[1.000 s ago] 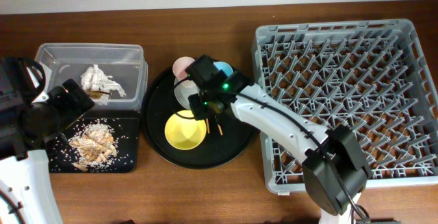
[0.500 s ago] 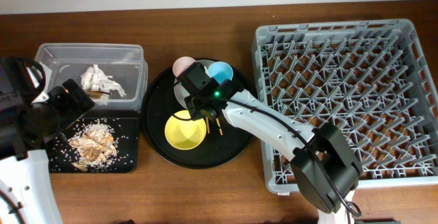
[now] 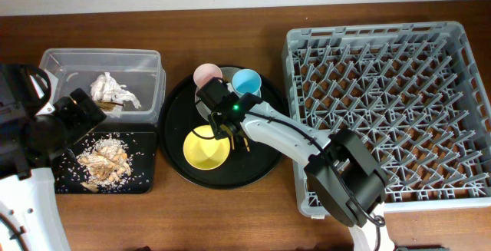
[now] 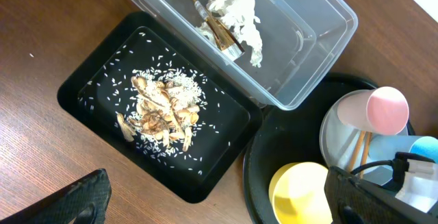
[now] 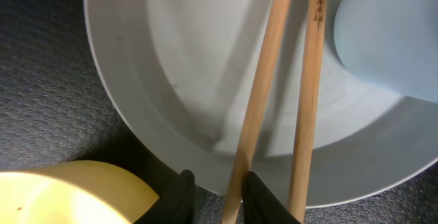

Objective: Sort waste into correct bins and load items into the dishwasher rack
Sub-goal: 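Grasp one chopstick with the right gripper beside the plate, then carry the chopstick to the dishwasher rack and insert it upright, then return the right gripper to the tray and grasp the second chopstick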

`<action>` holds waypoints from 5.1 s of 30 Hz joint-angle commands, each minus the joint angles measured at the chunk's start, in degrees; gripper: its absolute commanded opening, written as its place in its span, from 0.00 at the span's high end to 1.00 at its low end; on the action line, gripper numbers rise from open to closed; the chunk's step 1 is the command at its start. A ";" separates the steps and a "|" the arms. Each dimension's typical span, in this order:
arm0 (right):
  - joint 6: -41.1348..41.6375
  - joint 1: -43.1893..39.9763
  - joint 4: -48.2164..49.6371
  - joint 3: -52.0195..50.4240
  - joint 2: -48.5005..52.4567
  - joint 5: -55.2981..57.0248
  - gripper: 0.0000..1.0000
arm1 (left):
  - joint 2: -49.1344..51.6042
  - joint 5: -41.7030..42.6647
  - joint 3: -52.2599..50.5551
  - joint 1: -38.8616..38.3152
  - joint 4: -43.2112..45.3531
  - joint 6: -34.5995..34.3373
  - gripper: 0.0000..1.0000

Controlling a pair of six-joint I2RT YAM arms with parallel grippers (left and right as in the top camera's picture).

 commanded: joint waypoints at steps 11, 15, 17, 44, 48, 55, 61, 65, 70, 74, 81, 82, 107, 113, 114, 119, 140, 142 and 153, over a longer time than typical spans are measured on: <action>0.52 0.20 0.37 -0.46 0.79 0.94 0.84 | -0.07 0.04 0.50 0.20 -0.04 -0.52 0.01; 0.52 0.20 0.37 -0.44 -0.72 0.96 0.85 | -0.07 0.04 0.50 0.17 -0.07 -0.52 0.01; 0.50 0.20 0.37 -0.44 -2.21 0.96 0.89 | -0.07 0.04 0.50 0.20 -0.04 -0.52 0.01; 0.55 0.20 1.70 0.13 0.55 1.18 0.74 | -0.07 0.07 0.50 0.20 -0.07 -0.52 0.01; 0.52 0.20 2.10 0.13 1.95 1.16 0.74 | -0.07 0.04 0.50 0.17 -0.07 -0.52 0.01; 0.52 0.20 2.08 0.13 1.95 1.16 0.85 | -0.07 0.04 0.50 0.20 -0.07 -0.52 0.01; 0.50 -0.07 1.14 0.17 0.20 1.16 0.96 | -0.07 0.04 0.50 0.20 -0.09 -0.52 0.01; 0.50 -0.28 -1.36 0.20 -5.44 1.18 0.96 | -0.07 0.04 0.50 0.20 -0.07 -0.52 0.01; 0.50 -0.28 -4.59 0.20 -10.12 2.64 0.96 | -0.07 0.04 0.50 0.20 -0.09 -0.52 0.01; 0.48 -0.59 -7.80 0.26 -13.25 5.86 0.96 | -0.07 0.04 0.50 0.20 -0.09 -0.52 0.01; -0.07 -9.46 -20.68 0.26 -23.26 5.86 0.96 | -0.07 0.04 0.50 0.20 -0.07 -0.52 0.01; -1.42 -11.52 -23.02 0.26 -23.61 5.73 0.96 | -0.07 0.04 0.52 0.20 -0.07 -0.52 0.01; -11.58 -24.92 -22.99 -8.87 -22.86 1.92 0.95 | -0.07 0.04 0.50 0.17 -0.07 -0.52 0.01; -13.55 -24.92 -20.11 -8.87 -22.80 -6.34 0.95 | -0.07 0.04 0.50 0.20 -0.07 -0.52 0.01; -13.51 -24.94 -20.02 -8.87 -22.69 -6.40 0.94 | -0.07 0.04 0.52 0.20 -0.07 -0.52 0.01; -12.52 -24.94 -19.74 -8.87 -20.41 -6.25 0.93 | -0.07 0.04 0.50 0.20 -0.07 -0.52 0.01; -11.50 -24.04 -26.51 -2.56 -27.02 -23.61 0.83 | -0.07 0.04 0.50 0.20 -0.07 -0.52 0.01; -11.45 -21.49 -24.61 -2.60 -27.19 -23.58 0.83 | -0.07 0.04 0.50 0.20 -0.07 -0.52 0.01; 0.74 -0.74 -16.20 -2.86 -26.91 -6.58 0.22 | 0.20 0.04 0.50 0.13 -0.07 -0.52 0.01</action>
